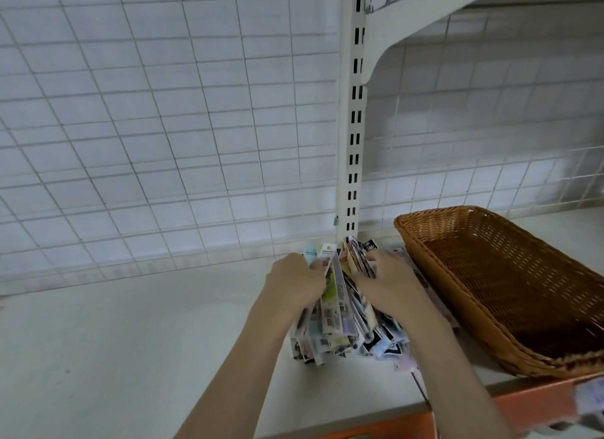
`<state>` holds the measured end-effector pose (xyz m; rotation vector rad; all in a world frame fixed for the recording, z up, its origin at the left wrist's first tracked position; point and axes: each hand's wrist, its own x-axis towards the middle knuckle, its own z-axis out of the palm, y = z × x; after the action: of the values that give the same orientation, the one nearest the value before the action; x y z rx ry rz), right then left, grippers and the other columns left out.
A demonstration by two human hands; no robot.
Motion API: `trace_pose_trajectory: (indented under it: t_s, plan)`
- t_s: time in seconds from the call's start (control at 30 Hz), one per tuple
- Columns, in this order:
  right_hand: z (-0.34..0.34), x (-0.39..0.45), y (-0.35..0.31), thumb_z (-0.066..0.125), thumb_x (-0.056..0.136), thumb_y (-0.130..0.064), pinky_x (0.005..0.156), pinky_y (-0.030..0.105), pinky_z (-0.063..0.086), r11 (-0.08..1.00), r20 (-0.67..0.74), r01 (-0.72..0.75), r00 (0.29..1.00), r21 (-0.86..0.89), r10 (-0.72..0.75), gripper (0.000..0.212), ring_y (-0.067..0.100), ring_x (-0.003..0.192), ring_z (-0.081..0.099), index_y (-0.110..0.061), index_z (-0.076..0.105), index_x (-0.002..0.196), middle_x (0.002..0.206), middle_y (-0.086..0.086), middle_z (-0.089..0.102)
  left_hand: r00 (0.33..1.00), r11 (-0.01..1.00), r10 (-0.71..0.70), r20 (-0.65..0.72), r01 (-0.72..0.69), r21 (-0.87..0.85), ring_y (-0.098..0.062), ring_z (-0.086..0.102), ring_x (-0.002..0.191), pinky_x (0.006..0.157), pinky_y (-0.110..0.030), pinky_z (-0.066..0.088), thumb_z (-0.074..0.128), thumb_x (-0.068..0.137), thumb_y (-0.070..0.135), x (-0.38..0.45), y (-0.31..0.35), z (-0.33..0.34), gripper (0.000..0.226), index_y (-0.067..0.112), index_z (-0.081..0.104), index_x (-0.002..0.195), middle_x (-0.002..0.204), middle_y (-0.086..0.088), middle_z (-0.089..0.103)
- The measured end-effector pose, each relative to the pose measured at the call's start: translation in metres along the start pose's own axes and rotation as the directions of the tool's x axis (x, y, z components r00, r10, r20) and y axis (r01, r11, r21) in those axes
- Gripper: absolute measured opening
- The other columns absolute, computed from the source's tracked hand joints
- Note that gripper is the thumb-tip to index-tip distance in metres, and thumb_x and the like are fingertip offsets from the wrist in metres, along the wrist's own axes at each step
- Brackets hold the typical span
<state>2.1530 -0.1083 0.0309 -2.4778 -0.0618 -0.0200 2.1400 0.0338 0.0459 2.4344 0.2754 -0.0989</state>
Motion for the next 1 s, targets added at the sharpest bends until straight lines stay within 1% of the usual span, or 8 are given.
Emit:
trace_pose_trajectory:
  t_s: [0.07,0.13,0.17,0.27,0.33,0.53,0.7,1.0]
  plan:
    - [-0.001,-0.003,0.0,0.052,0.092,-0.023,0.081,0.03,0.038,1.0,-0.009,0.002,1.0,0.011,-0.002,0.031,0.024,0.111,0.05,-0.008,0.052,0.12,0.12,0.011,0.057,1.0,0.996,0.011,0.005,-0.011,0.091,-0.027,0.061,0.077,0.054,-0.025,0.035,0.038,0.097,0.032,-0.001,-0.002,0.0,0.045,-0.008,0.058,0.102,0.087,-0.018,0.063]
    - [-0.001,-0.005,0.0,0.051,0.093,-0.022,0.084,0.031,0.039,1.0,-0.028,0.016,0.999,0.005,-0.016,0.03,0.025,0.112,0.05,-0.006,0.053,0.118,0.119,0.012,0.058,1.0,0.987,0.03,-0.001,-0.03,0.16,-0.032,0.064,0.096,0.052,-0.022,0.035,0.044,0.094,0.035,-0.002,-0.005,0.002,0.048,-0.008,0.058,0.112,0.112,-0.023,0.064]
    - [0.0,-0.006,-0.001,0.051,0.093,-0.022,0.086,0.032,0.04,1.0,-0.04,0.026,0.999,-0.003,-0.026,0.03,0.025,0.112,0.05,-0.006,0.054,0.118,0.119,0.012,0.058,0.999,0.983,0.041,0.011,-0.042,0.178,-0.031,0.065,0.092,0.051,-0.021,0.035,0.047,0.093,0.036,-0.001,-0.007,0.002,0.047,-0.007,0.06,0.109,0.113,-0.023,0.064]
    - [0.002,-0.006,-0.005,0.047,0.096,-0.028,0.092,0.034,0.041,0.998,-0.094,0.059,0.994,-0.025,-0.062,0.033,0.025,0.112,0.051,-0.007,0.055,0.12,0.12,0.012,0.058,0.998,0.989,0.054,0.028,-0.057,0.133,-0.022,0.055,0.062,0.049,-0.024,0.04,0.051,0.091,0.032,0.002,-0.014,0.001,0.03,0.005,0.061,0.084,0.095,-0.016,0.067]
    - [0.005,-0.006,-0.01,0.045,0.097,-0.03,0.096,0.035,0.041,0.994,-0.13,0.101,0.986,-0.038,-0.105,0.035,0.024,0.114,0.051,-0.009,0.055,0.122,0.121,0.011,0.059,0.999,0.999,0.032,-0.024,-0.032,0.022,-0.024,0.056,0.062,0.061,-0.033,0.052,0.052,0.09,0.027,0.001,-0.023,-0.004,0.027,0.005,0.061,0.078,0.082,-0.011,0.064]
    - [0.029,-0.006,-0.044,0.046,0.095,-0.02,0.106,0.037,0.036,0.978,-0.126,0.207,0.97,-0.038,-0.21,0.031,0.025,0.118,0.049,-0.009,0.058,0.121,0.122,0.011,0.059,0.961,0.999,0.006,-0.278,0.008,0.048,-0.02,0.06,0.096,0.087,-0.026,0.047,0.051,0.093,0.035,-0.028,-0.088,-0.037,0.03,0.019,0.06,0.116,0.106,0.001,0.065]
    - [0.076,-0.018,-0.088,0.046,0.095,-0.022,0.099,0.032,0.039,0.942,-0.129,0.334,0.933,-0.038,-0.336,0.029,0.024,0.114,0.052,-0.012,0.059,0.12,0.118,0.006,0.062,0.906,0.986,-0.09,-0.413,0.138,0.088,-0.017,0.064,0.08,0.076,-0.029,0.052,0.049,0.094,0.034,-0.067,-0.167,-0.069,0.025,0.022,0.062,0.112,0.093,0.005,0.067]
    - [0.179,-0.064,-0.169,0.051,0.093,-0.021,0.083,0.028,0.042,0.875,0.104,0.482,0.869,0.04,-0.484,0.021,0.02,0.1,0.059,-0.014,0.063,0.11,0.107,0.003,0.065,0.749,0.95,-0.248,-0.614,0.312,-0.003,-0.023,0.062,0.075,0.069,-0.033,0.049,0.053,0.091,0.027,-0.133,-0.298,-0.134,0.015,0.018,0.066,0.091,0.081,-0.001,0.069]
